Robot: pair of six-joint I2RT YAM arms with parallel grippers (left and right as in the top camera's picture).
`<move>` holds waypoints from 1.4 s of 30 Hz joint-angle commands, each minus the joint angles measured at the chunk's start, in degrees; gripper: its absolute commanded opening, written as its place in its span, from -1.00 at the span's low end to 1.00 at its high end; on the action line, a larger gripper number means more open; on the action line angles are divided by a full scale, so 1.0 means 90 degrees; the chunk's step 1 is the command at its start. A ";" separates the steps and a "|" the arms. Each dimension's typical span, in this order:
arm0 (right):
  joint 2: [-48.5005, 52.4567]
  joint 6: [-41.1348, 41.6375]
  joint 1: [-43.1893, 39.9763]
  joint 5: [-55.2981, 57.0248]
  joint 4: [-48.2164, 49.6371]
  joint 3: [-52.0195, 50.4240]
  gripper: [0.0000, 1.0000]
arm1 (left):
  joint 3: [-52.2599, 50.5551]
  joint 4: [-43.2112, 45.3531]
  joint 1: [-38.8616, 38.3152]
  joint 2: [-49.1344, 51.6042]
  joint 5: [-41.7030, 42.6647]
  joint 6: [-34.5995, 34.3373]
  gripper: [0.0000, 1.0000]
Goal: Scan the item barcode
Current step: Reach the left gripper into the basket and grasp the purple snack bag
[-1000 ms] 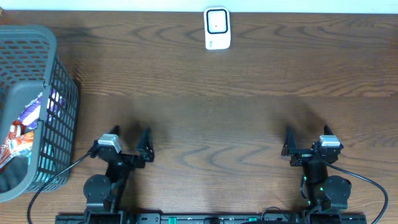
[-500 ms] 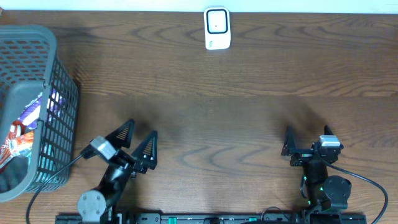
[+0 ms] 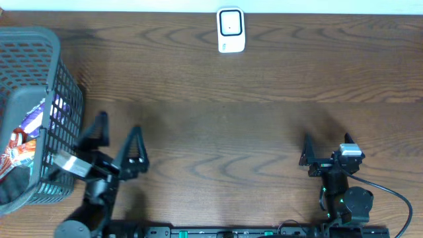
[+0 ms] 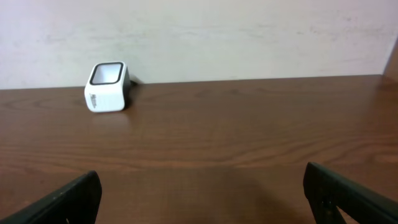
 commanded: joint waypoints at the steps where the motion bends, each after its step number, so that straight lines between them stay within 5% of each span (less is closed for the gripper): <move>1: -0.0041 -0.0073 -0.0034 -0.0036 -0.0015 -0.0010 0.99 | 0.1367 -0.0027 0.0012 0.1035 -0.1115 0.0369 0.96; 7: -0.0041 -0.0075 -0.0034 -0.0036 -0.0015 -0.0010 0.99 | 0.4092 -0.2703 0.0177 0.3028 -0.3541 0.0809 0.96; 11: -0.0044 -0.0073 -0.0034 -0.0034 -0.0015 -0.0010 0.98 | 0.6356 -0.4840 0.0663 0.4612 -0.3619 0.1282 0.96; 18: -0.0041 -0.0075 -0.0034 -0.0034 -0.0015 -0.0010 0.99 | 1.0258 -0.8718 0.2752 0.7176 -0.3330 0.0833 0.95; 25: -0.0041 -0.0075 -0.0034 -0.0034 -0.0015 -0.0010 0.98 | 1.0370 -0.9578 0.3577 0.8289 -0.1545 0.0840 0.96; 39: -0.0041 -0.0075 -0.0034 -0.0036 -0.0015 -0.0010 0.98 | 1.0367 -0.9945 0.4500 0.9391 -0.1783 0.0279 0.96; 42: -0.0041 -0.0073 -0.0034 -0.0034 -0.0015 -0.0010 0.98 | 1.0367 -1.0632 0.4665 0.9598 -0.2008 -0.0799 0.96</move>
